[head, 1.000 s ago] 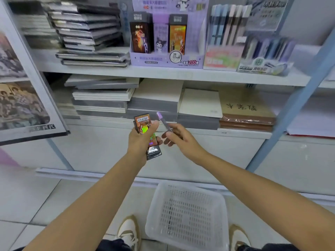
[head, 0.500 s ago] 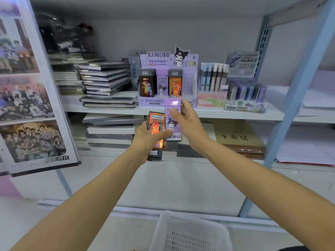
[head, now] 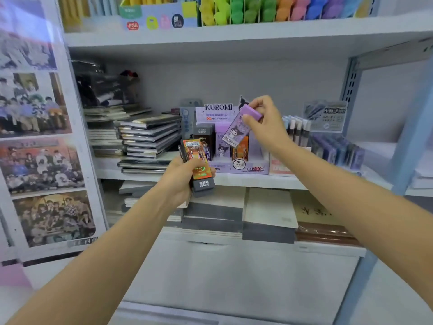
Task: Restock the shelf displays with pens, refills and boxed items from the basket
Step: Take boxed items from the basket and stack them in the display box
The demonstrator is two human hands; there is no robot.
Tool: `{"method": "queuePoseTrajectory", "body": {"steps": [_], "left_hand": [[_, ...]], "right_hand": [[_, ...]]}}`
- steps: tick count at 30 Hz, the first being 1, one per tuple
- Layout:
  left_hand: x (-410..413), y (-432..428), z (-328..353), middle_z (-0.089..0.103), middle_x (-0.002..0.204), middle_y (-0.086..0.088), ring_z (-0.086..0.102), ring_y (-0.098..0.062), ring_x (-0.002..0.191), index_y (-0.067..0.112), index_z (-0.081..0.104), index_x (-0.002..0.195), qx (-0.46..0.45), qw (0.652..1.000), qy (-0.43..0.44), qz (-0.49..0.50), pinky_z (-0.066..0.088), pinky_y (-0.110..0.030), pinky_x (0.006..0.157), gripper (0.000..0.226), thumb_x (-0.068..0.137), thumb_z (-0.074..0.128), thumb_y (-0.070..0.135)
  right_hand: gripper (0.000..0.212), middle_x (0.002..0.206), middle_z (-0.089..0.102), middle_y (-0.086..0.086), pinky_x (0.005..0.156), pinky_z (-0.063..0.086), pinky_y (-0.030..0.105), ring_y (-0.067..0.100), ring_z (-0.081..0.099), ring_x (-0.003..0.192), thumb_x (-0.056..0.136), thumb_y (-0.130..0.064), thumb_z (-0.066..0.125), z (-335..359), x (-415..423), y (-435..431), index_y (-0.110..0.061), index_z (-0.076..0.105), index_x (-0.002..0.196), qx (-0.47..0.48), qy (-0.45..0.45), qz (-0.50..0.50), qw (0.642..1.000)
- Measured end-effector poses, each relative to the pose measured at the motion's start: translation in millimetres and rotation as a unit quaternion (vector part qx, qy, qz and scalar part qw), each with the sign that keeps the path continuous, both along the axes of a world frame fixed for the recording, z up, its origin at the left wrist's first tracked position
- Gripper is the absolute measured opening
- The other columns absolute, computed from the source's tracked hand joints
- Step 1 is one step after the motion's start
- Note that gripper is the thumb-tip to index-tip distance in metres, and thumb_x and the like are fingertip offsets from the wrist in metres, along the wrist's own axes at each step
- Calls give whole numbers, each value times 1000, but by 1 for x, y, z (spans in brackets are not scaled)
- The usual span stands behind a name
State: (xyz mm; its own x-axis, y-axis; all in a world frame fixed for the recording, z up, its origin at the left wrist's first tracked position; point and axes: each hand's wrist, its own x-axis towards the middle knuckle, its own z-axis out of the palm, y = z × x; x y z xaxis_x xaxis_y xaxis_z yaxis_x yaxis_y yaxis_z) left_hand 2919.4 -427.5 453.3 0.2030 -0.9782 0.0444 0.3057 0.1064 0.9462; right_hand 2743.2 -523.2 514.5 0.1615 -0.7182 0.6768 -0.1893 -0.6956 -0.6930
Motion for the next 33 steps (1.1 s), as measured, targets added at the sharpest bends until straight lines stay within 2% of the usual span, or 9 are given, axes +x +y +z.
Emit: {"method": "queuePoseTrajectory", "body": {"steps": [3,7,14,18,20,23,26,29,33], "left_hand": [[9,-8,-2,66,101,-19,70,-21,67,-1,52,123,-28,1000,-1,11,61,-33,66,29,94,56,-2],[15,-14,-9,71,99,-19,73,-22,70,-2,53,125,-40,999,-7,17,61,-33,65,35,91,61,0],[25,-21,-18,73,98,-18,73,-26,76,1,54,121,-47,998,-5,33,61,-37,72,34,88,65,1],[29,-22,-20,74,96,-16,73,-25,73,4,55,118,-44,999,5,31,60,-33,64,32,88,65,1],[30,-23,-21,74,97,-17,73,-26,74,4,56,118,-46,999,4,29,60,-33,65,32,88,65,1],[31,-24,-21,73,99,-18,73,-26,76,3,56,118,-49,998,-6,27,60,-35,68,33,87,66,2],[31,-25,-21,74,98,-17,73,-26,76,5,57,115,-52,998,-6,20,59,-34,67,31,86,68,3],[30,-25,-21,74,98,-18,73,-26,75,7,59,111,-56,998,-5,10,60,-34,67,27,86,68,2],[26,-23,-20,74,93,-17,72,-26,70,6,60,106,-67,998,-6,-4,60,-34,65,24,85,70,3]], "right_hand": [[17,102,64,5,62,45,8,2,59,83,95,-9,58,0,5,-15,-16,44,103,-16,43,-19,999],[19,92,65,-1,59,43,5,-6,58,78,93,-9,60,-9,16,-24,-14,46,104,-30,90,-11,995],[19,98,66,6,65,42,23,17,60,79,94,-11,60,-18,31,-32,-20,44,101,-58,202,-15,978],[21,99,65,6,62,41,24,13,57,75,93,-15,62,-11,33,-42,-23,43,100,-81,277,-38,957],[20,101,65,4,75,48,34,20,59,87,92,-17,63,-10,37,-47,-21,46,100,-83,292,-51,951],[18,98,56,-7,96,40,40,19,51,98,88,-19,69,-12,47,-52,-20,53,96,-134,299,-74,942],[17,107,53,-3,95,27,29,19,45,107,86,-20,69,-16,51,-58,-19,61,101,-177,287,-124,933],[21,114,53,1,96,26,30,21,43,114,89,-19,65,-24,46,-65,-19,64,111,-173,300,-167,923],[29,123,52,2,102,24,33,21,41,121,92,-24,62,-26,40,-60,-19,64,121,-168,310,-162,922]]}}
